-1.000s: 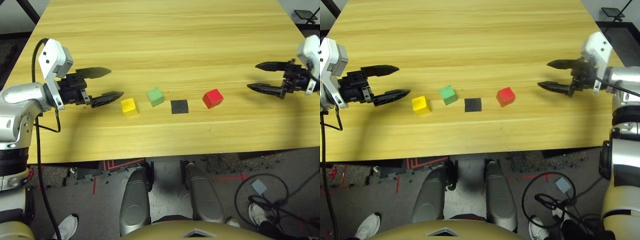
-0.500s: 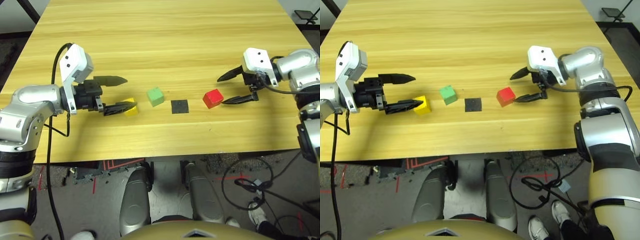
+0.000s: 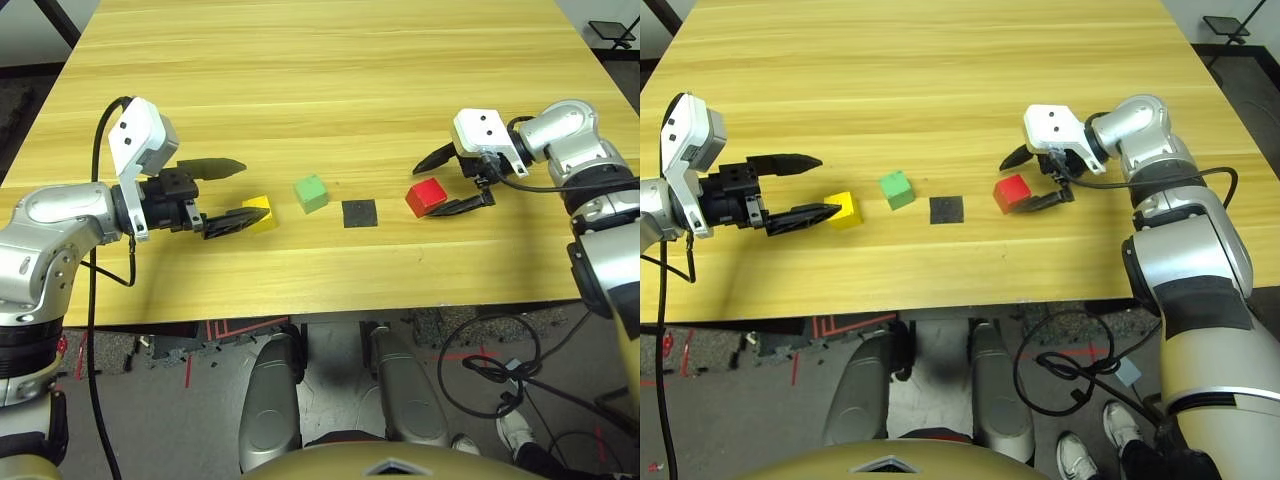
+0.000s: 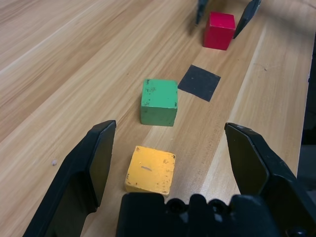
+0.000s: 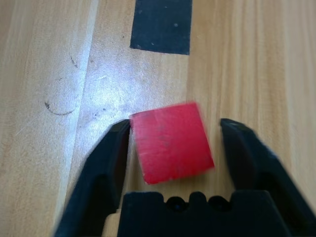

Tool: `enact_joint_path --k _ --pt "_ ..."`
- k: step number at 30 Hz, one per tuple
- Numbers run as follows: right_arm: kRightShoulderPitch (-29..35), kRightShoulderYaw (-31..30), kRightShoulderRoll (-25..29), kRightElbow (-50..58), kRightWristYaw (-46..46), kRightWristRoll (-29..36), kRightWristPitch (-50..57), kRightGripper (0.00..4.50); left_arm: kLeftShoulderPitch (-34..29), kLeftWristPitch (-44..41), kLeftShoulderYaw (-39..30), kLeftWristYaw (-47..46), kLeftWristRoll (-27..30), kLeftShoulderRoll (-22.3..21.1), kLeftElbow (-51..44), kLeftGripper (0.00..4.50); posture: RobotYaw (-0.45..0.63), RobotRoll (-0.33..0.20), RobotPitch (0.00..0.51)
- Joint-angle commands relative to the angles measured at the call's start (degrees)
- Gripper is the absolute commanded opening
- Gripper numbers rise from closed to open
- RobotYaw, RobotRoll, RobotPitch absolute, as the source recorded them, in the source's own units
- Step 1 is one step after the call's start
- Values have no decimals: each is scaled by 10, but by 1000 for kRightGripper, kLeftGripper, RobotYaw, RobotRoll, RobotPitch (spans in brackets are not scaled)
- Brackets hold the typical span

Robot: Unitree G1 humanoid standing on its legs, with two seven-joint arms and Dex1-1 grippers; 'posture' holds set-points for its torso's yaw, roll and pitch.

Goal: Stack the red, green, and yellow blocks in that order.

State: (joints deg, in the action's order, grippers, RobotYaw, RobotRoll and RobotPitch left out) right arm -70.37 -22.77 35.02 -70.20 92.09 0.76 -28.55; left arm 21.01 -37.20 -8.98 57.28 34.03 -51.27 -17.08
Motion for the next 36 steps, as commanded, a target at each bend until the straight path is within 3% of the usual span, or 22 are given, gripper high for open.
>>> enact_joint_path --k 1,5,10,20,36 --pt "-7 -10 3 -10 4 -15 -17 2213 -6 -8 -7 -7 5 -4 -16 4500 326 -61 243" --pt "-19 -2 -6 -3 4 -12 2 2054 -9 -10 -10 -12 7 -5 -17 4500 332 -63 245" --pt "-33 16 -43 59 4 1 117 2054 -10 -11 -6 -19 6 0 -18 4500 342 -68 243" --pt "21 35 -84 234 -1 12 286 2054 0 -11 4 -32 3 12 -17 4500 376 -77 238" --pt "56 28 -99 244 -9 -13 273 2054 -14 -21 -3 -57 6 24 -31 4500 417 -81 269"
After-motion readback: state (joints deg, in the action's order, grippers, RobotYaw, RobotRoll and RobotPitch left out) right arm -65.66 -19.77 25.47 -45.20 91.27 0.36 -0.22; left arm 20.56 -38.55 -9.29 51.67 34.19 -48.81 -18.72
